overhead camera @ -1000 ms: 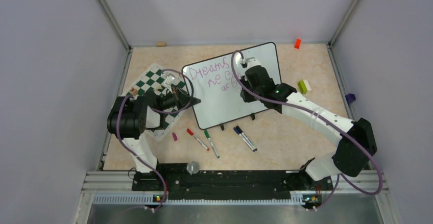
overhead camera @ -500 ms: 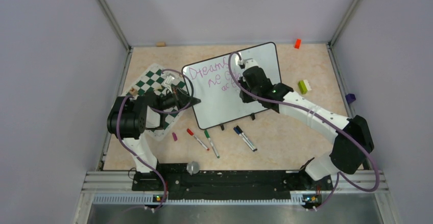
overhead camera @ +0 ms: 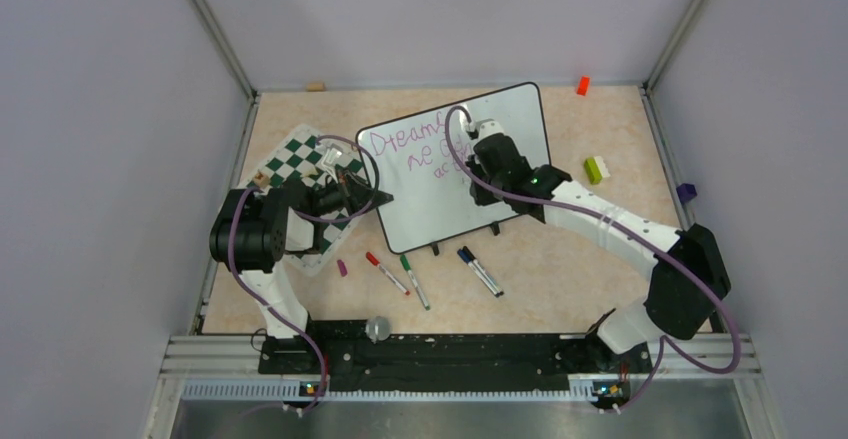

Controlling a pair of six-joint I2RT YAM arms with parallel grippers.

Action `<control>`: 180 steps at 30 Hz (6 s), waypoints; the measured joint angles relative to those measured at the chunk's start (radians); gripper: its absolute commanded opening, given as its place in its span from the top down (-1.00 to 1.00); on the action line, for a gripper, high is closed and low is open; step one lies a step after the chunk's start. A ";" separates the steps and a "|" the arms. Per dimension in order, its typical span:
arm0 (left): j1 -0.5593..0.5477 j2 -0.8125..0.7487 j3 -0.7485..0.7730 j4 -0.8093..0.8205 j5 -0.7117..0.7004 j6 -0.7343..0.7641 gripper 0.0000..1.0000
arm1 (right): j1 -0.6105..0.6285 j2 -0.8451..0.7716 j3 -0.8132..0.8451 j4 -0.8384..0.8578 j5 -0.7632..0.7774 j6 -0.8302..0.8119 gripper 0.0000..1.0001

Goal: Write a sentence on the whiteboard

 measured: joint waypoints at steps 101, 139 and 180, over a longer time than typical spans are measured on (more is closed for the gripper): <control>0.000 0.000 0.000 0.000 0.000 0.000 1.00 | -0.030 0.038 0.075 -0.076 -0.021 -0.020 1.00; 0.000 0.000 0.000 0.001 0.000 -0.002 1.00 | -0.062 -0.003 -0.014 -0.083 -0.020 0.013 1.00; 0.000 0.000 0.000 0.001 0.001 0.001 1.00 | -0.125 -0.034 0.008 -0.053 -0.036 -0.020 1.00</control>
